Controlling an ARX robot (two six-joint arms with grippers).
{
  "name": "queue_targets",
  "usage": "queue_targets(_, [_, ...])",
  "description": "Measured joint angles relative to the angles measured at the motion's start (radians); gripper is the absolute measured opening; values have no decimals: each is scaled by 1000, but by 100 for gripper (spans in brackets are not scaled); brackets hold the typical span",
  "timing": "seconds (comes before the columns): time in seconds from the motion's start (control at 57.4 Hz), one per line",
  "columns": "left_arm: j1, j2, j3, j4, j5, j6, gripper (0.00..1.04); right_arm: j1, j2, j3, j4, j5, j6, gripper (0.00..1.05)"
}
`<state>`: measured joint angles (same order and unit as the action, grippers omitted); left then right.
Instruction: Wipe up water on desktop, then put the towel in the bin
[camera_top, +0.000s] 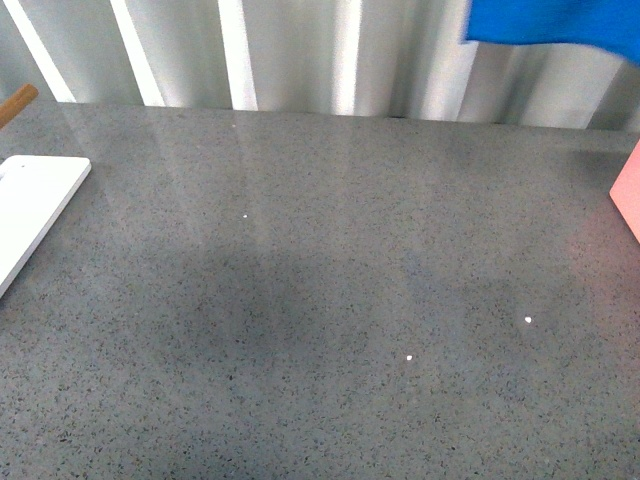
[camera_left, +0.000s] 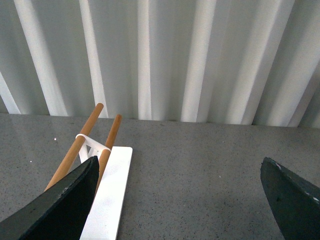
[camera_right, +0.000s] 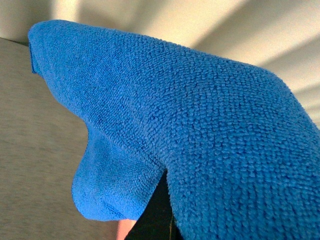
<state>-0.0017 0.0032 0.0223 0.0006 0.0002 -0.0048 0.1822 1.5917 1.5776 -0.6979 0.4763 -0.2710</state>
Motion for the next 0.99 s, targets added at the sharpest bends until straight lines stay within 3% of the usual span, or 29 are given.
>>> queue_targets(0.139, [0,0,0,0,0,0,98,-110,-79,-18,-106,60,-14,4])
queue_targets(0.383, [0,0,0,0,0,0,98,-269,-145,-84,-149,-27,-54,4])
queue_targets(0.993, [0,0,0,0,0,0,98,-404,-170,-344,-4,-50,-158,4])
